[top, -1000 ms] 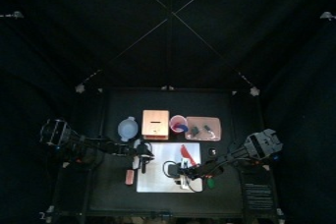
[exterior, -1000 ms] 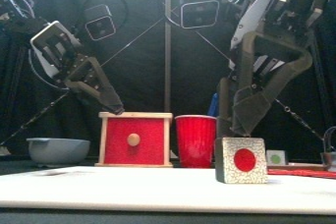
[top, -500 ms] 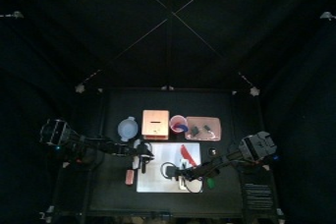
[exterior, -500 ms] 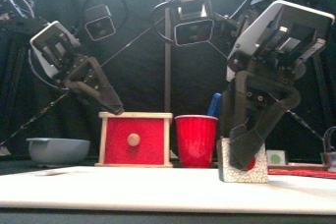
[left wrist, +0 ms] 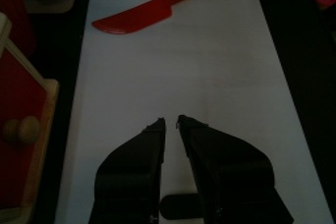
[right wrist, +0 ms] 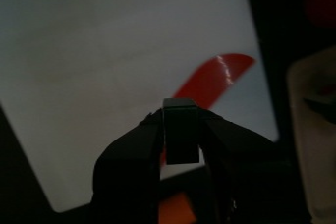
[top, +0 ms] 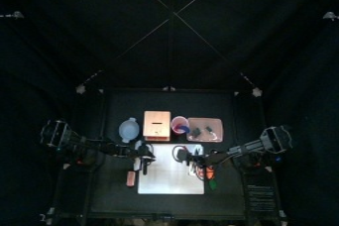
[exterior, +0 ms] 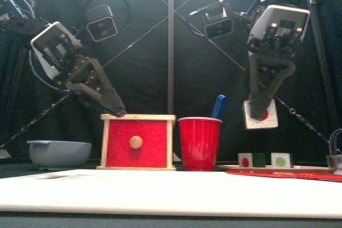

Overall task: Place sushi on board then cut the sushi with the knife then place the pieces on the plate
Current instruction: Place the 4 sushi pieces on the plate

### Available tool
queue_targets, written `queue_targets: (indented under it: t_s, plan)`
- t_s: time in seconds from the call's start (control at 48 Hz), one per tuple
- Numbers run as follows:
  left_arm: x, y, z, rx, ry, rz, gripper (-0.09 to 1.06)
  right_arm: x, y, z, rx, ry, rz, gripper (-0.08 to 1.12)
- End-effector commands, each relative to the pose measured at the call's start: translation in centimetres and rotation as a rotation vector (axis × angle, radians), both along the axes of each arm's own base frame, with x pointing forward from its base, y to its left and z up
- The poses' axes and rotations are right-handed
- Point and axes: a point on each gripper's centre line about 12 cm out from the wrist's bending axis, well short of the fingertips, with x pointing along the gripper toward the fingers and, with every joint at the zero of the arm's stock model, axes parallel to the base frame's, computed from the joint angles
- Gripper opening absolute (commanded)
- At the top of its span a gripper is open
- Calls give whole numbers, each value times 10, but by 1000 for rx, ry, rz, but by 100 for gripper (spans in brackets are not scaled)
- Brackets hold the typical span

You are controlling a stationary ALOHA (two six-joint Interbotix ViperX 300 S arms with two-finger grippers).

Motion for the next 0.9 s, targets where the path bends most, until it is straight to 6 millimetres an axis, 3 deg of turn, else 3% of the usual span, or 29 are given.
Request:
queue_targets:
  t_s: [0.021, 0.208, 0.5, 0.625, 0.896]
  plan:
    - [2, 1, 4, 0, -15, 3, 62, -16, -23, 29, 8, -76, -70, 58]
    - [2, 1, 3, 0, -12, 2, 62, -58, -63, 41, 12, -115, -207, 58]
    - [2, 4, 3, 2, -11, 12, 62, -126, -115, 14, 4, -63, -456, 58]
    - [2, 5, 3, 0, -12, 15, 62, -144, -126, -5, 8, -29, -523, 58]
    - [2, 5, 3, -1, -12, 15, 62, -156, -138, -23, 22, -73, -585, 58]
